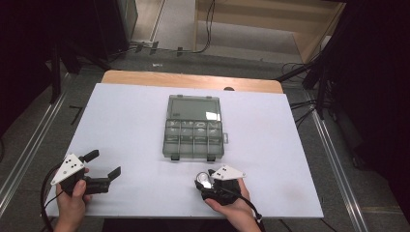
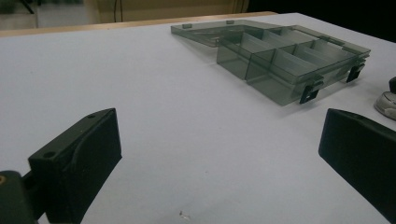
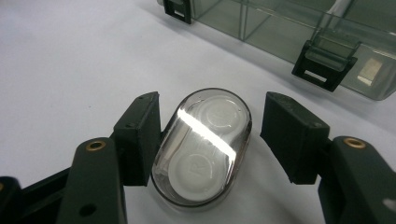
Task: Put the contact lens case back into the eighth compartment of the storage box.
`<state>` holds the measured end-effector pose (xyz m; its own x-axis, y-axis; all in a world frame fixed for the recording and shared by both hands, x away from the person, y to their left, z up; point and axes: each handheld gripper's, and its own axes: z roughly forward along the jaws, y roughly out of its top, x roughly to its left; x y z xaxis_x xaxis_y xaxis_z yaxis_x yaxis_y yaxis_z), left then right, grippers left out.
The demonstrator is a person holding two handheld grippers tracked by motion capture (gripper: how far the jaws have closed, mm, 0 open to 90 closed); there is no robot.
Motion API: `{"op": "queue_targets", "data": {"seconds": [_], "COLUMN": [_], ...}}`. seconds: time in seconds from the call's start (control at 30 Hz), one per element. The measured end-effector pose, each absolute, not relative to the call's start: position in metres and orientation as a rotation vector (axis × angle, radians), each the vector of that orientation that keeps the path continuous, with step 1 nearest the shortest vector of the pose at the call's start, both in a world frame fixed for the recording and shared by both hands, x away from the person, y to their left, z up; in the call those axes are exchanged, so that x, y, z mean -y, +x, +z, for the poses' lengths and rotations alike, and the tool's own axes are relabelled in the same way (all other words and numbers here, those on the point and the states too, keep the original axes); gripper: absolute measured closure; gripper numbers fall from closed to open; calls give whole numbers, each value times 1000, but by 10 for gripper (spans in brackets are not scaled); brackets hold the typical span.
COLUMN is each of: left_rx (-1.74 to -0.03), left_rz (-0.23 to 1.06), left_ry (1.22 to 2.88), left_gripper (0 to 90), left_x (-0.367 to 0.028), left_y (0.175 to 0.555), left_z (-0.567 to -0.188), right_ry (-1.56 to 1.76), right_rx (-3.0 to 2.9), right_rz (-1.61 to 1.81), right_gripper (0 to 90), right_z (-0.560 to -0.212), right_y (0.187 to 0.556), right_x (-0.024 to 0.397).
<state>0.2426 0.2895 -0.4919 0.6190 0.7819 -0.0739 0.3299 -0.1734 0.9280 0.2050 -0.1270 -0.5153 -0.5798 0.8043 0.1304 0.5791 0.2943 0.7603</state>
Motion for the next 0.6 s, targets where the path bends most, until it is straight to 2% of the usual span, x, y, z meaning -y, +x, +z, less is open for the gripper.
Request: {"op": "queue_targets", "data": {"seconds": [0.17,0.6], "left_rx": [-908,-908], "left_rz": [523,522], "left_ry": [1763,1764], "left_gripper": [0,0], "left_x": [-289,-289], "left_y": [242,243], "left_z": [-492,-492], "right_ry": [1239,1280], "right_rx": [-2312,-2334], "right_rz": [1154,1157], "right_gripper": [401,400], "right_z": [-516,-517], "right_y": [205,208], "right_x": [126,127]}}
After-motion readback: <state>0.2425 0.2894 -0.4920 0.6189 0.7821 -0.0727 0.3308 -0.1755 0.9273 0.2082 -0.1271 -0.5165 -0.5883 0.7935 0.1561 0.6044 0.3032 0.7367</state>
